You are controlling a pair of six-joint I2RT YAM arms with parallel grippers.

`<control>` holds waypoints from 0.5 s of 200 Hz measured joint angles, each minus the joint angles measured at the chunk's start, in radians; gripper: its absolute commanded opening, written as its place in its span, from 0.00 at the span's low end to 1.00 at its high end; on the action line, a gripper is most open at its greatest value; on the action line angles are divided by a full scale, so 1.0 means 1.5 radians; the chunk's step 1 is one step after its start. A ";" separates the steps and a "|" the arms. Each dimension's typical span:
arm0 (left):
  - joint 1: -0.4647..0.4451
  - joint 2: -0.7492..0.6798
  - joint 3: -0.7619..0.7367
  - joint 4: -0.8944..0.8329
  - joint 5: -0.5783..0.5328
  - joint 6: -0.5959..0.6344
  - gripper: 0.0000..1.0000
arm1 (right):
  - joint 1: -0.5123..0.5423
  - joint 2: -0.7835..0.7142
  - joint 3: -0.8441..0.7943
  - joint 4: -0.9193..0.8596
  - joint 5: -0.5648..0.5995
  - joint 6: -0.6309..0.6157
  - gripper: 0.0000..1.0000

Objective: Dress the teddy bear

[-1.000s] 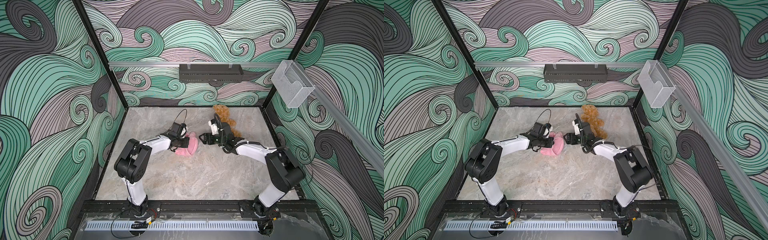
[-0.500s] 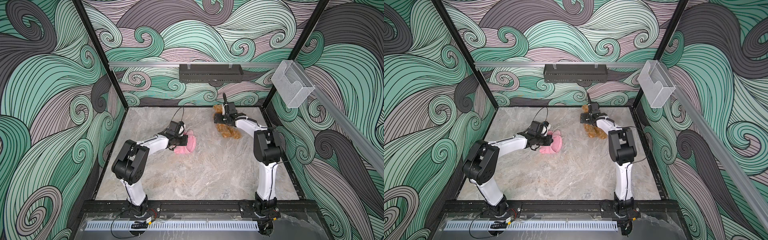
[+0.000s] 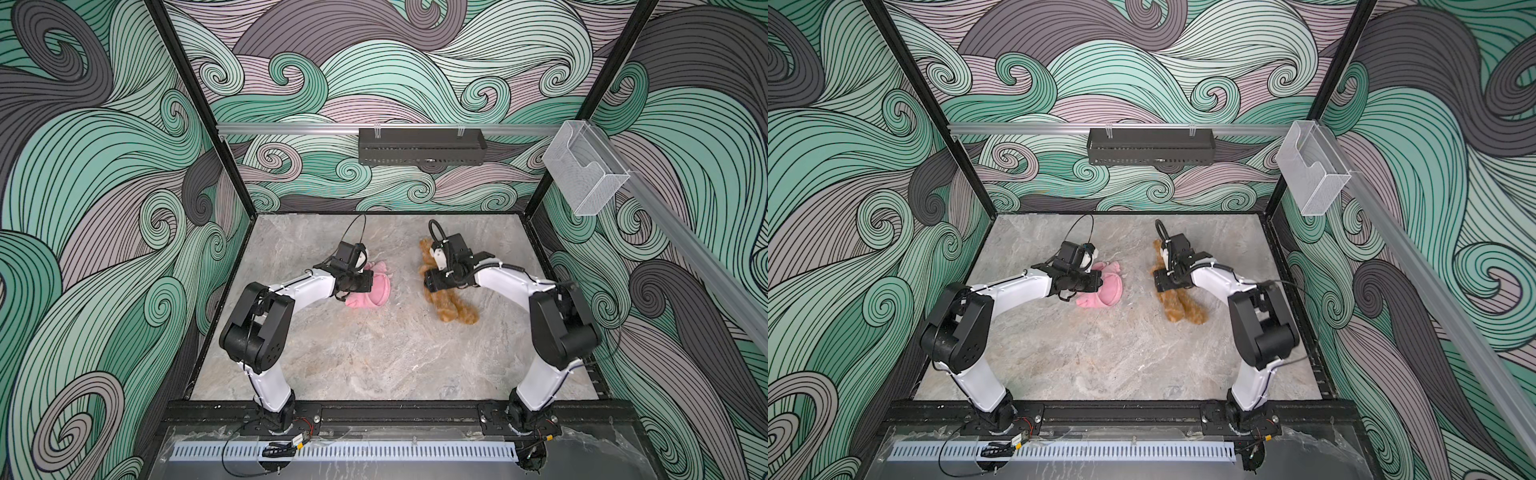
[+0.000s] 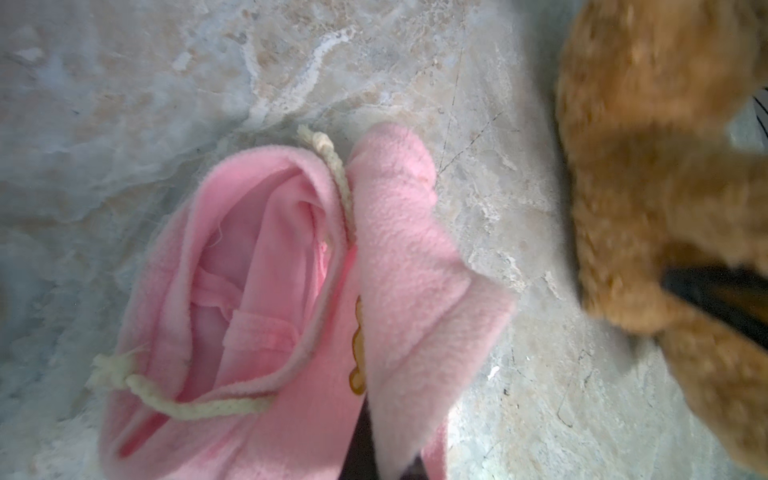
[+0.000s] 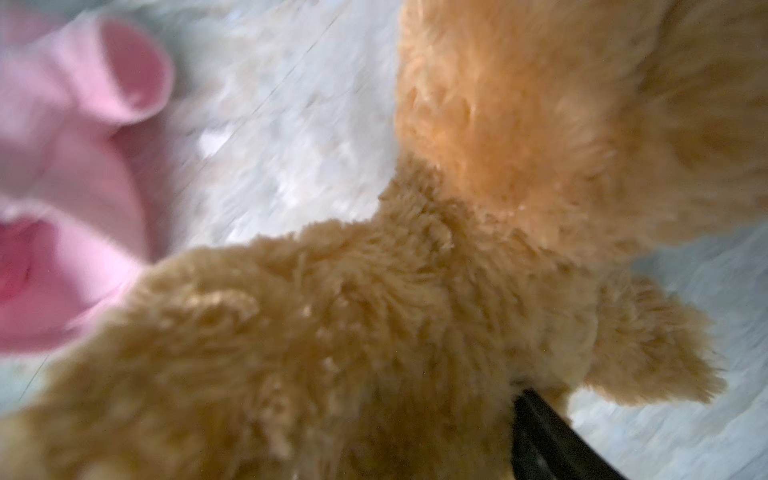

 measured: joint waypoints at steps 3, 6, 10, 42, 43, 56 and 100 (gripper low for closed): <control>0.001 -0.002 0.000 -0.002 0.000 0.000 0.00 | 0.005 -0.016 -0.010 -0.005 -0.002 0.002 0.93; 0.001 -0.003 0.000 -0.003 -0.001 0.000 0.00 | 0.008 -0.032 -0.018 -0.010 -0.006 -0.001 0.94; 0.003 -0.005 0.000 -0.005 -0.002 0.000 0.00 | 0.010 -0.050 -0.026 -0.016 -0.007 -0.001 0.96; 0.007 -0.018 0.000 -0.015 -0.007 0.000 0.00 | -0.021 -0.144 -0.032 -0.011 -0.035 0.009 0.99; 0.007 -0.018 0.000 -0.015 -0.007 0.000 0.00 | -0.022 -0.145 -0.032 -0.010 -0.036 0.009 0.99; 0.007 -0.020 0.001 -0.019 -0.008 0.000 0.00 | -0.044 -0.139 -0.017 0.007 -0.056 0.025 0.99; 0.007 -0.021 0.002 -0.031 -0.008 -0.001 0.00 | -0.072 -0.001 0.054 0.060 -0.065 0.072 0.99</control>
